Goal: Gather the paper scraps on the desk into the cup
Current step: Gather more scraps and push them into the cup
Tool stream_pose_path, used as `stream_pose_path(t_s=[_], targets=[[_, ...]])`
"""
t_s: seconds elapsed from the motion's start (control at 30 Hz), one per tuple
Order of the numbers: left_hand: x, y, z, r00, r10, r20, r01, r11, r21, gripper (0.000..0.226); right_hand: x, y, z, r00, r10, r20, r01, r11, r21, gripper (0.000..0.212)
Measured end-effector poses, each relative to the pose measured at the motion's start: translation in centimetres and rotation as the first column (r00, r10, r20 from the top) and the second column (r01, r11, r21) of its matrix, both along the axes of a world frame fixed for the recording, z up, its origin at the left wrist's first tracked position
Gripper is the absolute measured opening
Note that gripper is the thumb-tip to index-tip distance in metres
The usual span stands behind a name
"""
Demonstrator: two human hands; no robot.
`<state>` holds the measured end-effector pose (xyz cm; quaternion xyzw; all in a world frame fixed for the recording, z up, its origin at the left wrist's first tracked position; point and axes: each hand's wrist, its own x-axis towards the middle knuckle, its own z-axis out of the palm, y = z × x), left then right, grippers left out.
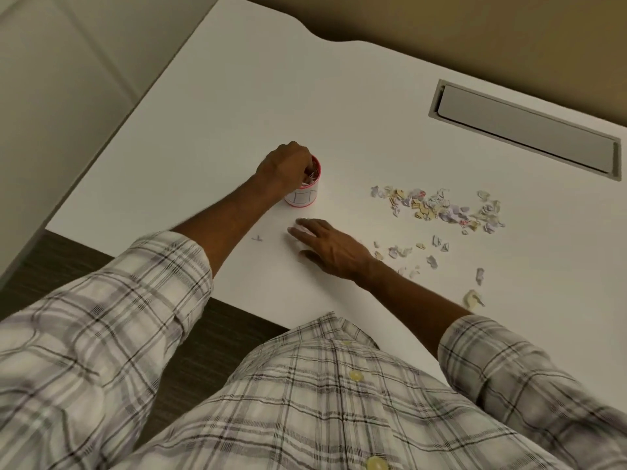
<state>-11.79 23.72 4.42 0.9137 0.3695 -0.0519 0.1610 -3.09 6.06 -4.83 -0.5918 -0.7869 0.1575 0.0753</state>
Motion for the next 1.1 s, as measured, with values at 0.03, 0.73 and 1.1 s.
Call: stream_pose_path(t_s=[0.03,0.73,1.1], targets=[[0.1,0.0,-0.1,1.0,0.01,-0.008,-0.01,1.0,-0.004,0.025,-0.6,0.4,-0.1,1.0,0.031,0.0,-0.031,1.0,-0.005,0.048],[-0.2,-0.5,-0.6,0.998,-0.043,0.039,0.041,0.998,0.048,0.022,3.7,-6.4,-1.6,0.994,0.068,0.08,-0.084,0.973,0.214,0.035],[-0.1,0.5,0.7,0.996,-0.048,0.074,0.043,0.996,0.072,0.026,10.5,-11.6,-0.8,0.95,-0.296,0.096,0.281,0.95,0.137,0.042]])
